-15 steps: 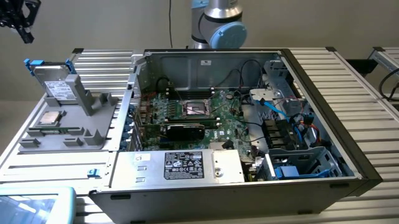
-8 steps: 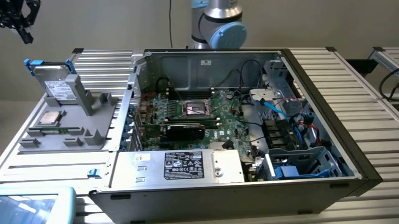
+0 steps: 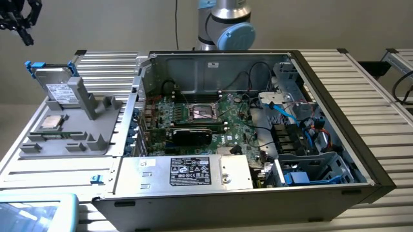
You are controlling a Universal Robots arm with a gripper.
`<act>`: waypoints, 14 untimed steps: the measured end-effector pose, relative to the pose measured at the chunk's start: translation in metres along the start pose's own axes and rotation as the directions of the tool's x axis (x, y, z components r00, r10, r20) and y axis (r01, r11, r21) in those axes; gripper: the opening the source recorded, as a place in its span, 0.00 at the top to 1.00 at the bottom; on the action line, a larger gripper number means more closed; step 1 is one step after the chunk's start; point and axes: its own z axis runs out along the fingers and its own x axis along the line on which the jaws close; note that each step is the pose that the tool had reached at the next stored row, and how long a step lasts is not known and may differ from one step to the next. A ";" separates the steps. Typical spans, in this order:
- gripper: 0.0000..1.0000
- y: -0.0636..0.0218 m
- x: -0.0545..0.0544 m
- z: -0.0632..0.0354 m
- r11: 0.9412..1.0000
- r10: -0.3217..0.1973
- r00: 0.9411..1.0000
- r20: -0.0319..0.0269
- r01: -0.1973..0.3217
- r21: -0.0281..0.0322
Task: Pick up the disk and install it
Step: 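Pick up the disk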
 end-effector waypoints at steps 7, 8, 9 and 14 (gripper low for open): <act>0.89 0.0000 0.000 0.0003 0.992 -0.128 0.992 -0.005 0.128 0.004; 0.89 0.0000 0.000 0.0003 0.989 -0.146 0.989 -0.006 0.146 0.004; 0.89 0.0000 0.000 0.0003 0.986 -0.164 0.986 -0.007 0.164 0.005; 0.89 0.0000 0.000 0.0006 0.968 -0.252 0.968 -0.011 0.252 0.006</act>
